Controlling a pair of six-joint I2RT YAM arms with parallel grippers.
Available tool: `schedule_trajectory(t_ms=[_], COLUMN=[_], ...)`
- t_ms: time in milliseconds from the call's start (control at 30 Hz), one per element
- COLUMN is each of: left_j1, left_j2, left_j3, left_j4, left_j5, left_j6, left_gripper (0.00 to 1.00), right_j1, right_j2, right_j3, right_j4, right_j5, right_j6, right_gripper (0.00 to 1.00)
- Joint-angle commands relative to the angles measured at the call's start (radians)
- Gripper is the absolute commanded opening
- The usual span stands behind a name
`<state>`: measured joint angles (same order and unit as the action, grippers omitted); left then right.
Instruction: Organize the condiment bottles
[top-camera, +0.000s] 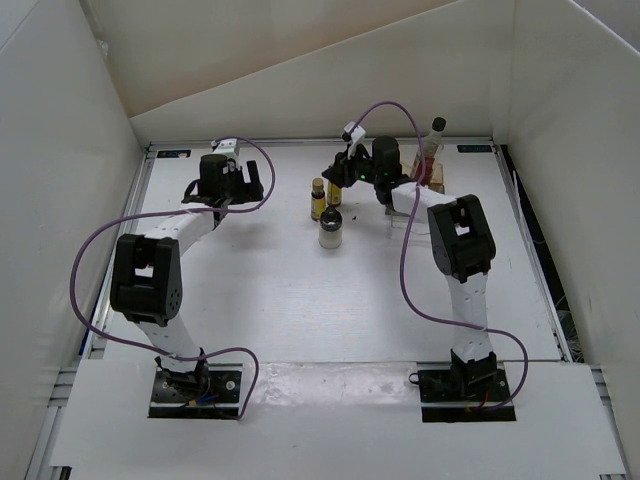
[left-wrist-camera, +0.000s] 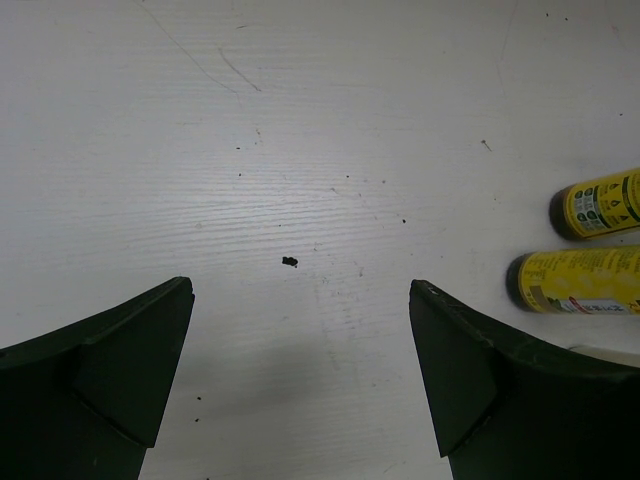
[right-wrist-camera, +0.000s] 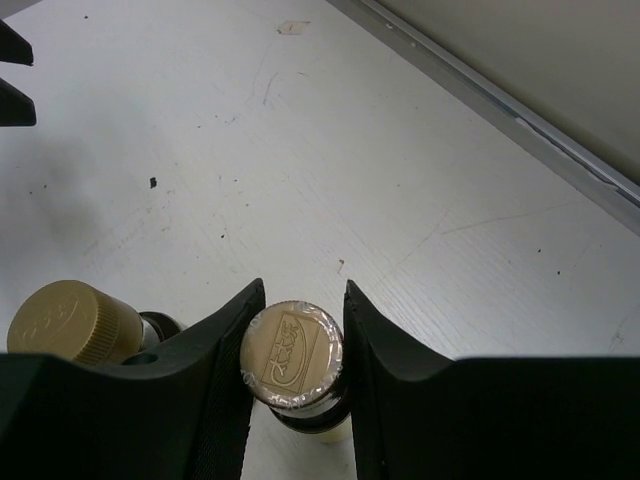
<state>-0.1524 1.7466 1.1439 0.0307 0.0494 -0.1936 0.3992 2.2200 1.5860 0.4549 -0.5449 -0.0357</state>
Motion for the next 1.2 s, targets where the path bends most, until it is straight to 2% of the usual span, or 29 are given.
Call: schedule_trajectory(t_ms=[0,67,200,300,333,533,1167], left_j1=[0.007,0.005,0.005,0.007,0.005,0.007,-0.029], left_j2=[-0.016,-0.018,-0.021,-0.024,-0.025,-0.038,-0.047], left_j3=[0.002,0.002,-0.007,-0.007,-0.009,-0.01,-0.001], left_j4=[0.02,0.018,0.021,0.024,0.025,0.02,0.015], left_j5=[0.021,0.02,0.026,0.029,0.032,0.035,0.029], left_j6=[-0.01,-0.012,-0.017,-0.026,-0.027,-0.026,-0.02], left_gripper=[1.0,1.0,1.0,1.0,1.0,1.0,1.0], right_j1=[0.003,0.004,0.009,0.006,0.006,-0.01,-0.122], right_j2=[-0.033,-0.043,-0.082,-0.098,-0.106,-0.175,-0.58], right_j3=[-0.023,-0.035,-0.072,-0.096,-0.103,-0.161,-0.426], right_j4=[0.021,0.027,0.041,0.044,0.045,0.061,0.11], right_j5=[-0.003,0.006,0.022,0.033,0.033,0.054,0.118], right_j6=[-0.009,-0.016,-0.032,-0.041,-0.041,-0.066,-0.107], right_gripper=[0.38,0.38,0.29,0.03,0.0,0.0,0.0])
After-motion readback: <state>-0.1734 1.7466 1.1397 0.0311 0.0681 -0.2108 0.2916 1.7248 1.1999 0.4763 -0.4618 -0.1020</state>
